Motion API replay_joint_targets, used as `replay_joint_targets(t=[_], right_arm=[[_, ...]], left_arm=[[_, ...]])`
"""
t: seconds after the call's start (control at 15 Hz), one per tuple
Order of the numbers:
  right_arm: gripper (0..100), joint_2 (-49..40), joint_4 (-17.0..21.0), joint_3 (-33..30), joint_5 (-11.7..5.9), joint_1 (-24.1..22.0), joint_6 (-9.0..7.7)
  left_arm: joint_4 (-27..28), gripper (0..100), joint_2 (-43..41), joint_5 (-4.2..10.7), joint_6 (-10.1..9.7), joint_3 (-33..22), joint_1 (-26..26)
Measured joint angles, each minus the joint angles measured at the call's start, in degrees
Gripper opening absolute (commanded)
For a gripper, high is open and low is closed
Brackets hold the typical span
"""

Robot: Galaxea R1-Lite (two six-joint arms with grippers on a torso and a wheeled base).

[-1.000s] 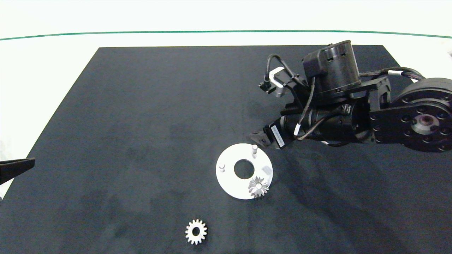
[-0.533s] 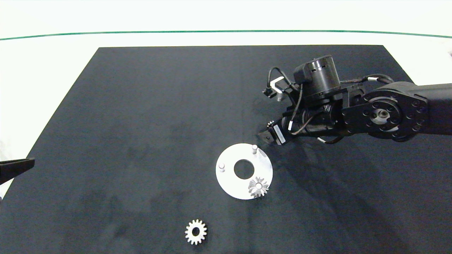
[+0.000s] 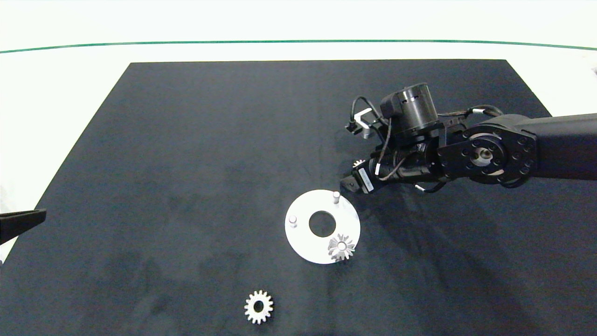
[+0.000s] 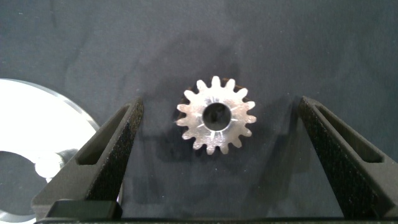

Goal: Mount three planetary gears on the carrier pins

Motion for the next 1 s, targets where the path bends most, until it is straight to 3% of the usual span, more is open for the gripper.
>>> replay_joint_targets(t=[1.0], right_arm=[[67, 1.0, 3.0, -3.6, 0.0, 0.1, 1.0]], left_arm=[[0.0, 100, -0.4, 0.0, 0.0, 0.0, -0.9]])
